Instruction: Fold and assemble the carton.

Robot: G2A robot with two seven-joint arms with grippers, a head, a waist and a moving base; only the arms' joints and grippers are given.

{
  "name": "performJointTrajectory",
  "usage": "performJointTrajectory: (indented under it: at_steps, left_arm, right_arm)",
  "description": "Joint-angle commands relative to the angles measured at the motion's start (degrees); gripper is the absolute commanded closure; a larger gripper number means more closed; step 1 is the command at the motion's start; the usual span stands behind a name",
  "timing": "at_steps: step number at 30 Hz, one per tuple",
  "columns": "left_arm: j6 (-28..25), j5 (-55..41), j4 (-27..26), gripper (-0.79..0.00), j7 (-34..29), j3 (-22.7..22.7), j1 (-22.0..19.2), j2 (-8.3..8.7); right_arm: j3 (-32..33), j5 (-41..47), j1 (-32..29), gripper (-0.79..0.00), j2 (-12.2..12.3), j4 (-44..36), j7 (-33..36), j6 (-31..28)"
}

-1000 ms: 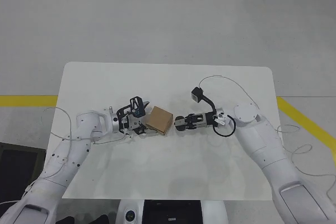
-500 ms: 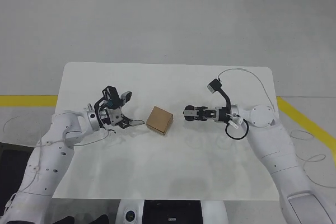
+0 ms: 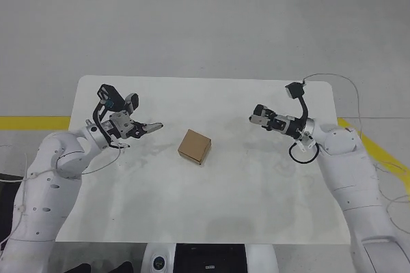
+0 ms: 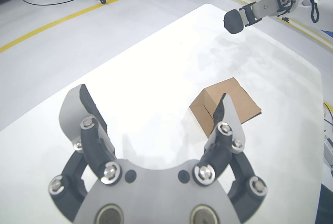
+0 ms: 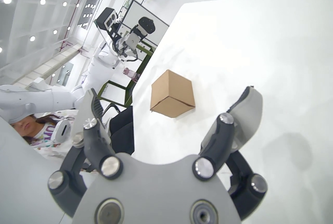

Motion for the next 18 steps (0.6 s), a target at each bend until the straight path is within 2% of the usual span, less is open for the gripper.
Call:
performJointTrajectory:
  at_steps: [1, 8, 15, 18]
  left_arm:
    - [-1.2, -0.4, 0.0, -0.785, -0.7, -0.5, -0.3, 0.18]
    - [-5.0, -1.2, 3.1, -0.785, -3.0, -2.6, -3.4, 0.88]
    - [-6.5, -0.5, 6.0, -0.785, -5.1, -2.9, -6.7, 1.35]
    - [-5.4, -0.9, 7.0, -0.785, -4.5, -3.2, -7.6, 1.42]
  right_arm:
    - [1.6, -3.2, 0.0, -0.785, 0.5, -0.3, -2.8, 0.0]
    - [7.0, -10.3, 0.4, -0.785, 2.1, -2.2, -8.1, 0.9]
    - [8.8, -11.6, 0.4, -0.785, 3.0, -2.6, -9.6, 1.5]
    - [8.5, -11.5, 0.7, -0.785, 3.2, -2.5, -9.6, 1.6]
